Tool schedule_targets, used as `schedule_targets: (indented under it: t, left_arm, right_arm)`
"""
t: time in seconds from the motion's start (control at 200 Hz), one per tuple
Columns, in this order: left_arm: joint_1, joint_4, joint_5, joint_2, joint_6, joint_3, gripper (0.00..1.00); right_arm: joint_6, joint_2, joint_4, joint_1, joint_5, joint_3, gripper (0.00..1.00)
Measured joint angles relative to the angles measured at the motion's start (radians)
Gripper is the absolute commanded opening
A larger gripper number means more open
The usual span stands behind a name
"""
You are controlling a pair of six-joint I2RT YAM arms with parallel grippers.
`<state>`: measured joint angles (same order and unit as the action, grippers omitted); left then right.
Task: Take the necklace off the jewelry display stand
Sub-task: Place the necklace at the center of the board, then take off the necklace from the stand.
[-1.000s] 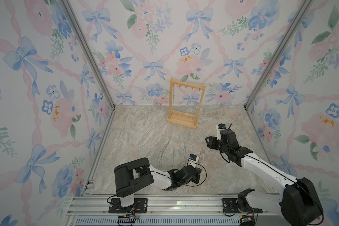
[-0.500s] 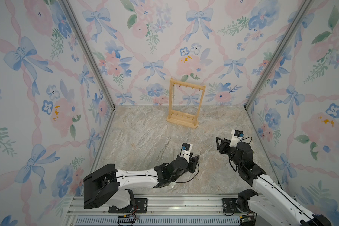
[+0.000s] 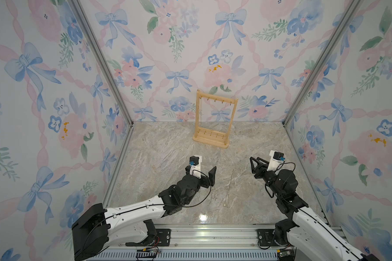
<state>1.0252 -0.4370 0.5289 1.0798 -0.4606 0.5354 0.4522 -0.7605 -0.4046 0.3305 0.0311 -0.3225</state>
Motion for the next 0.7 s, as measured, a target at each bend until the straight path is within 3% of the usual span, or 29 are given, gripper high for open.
schedule_targets:
  t: [0.255, 0.7]
  left_arm:
    - [-0.051, 0.009, 0.076, -0.06, -0.008, -0.063, 0.98]
    - [-0.058, 0.0, 0.182, 0.079, -0.082, -0.069, 0.98]
  right_arm:
    - [-0.044, -0.105, 0.016, 0.111, 0.021, -0.081, 0.39]
    - [-0.117, -0.513, 0.124, 0.283, -0.011, -0.613, 0.31]
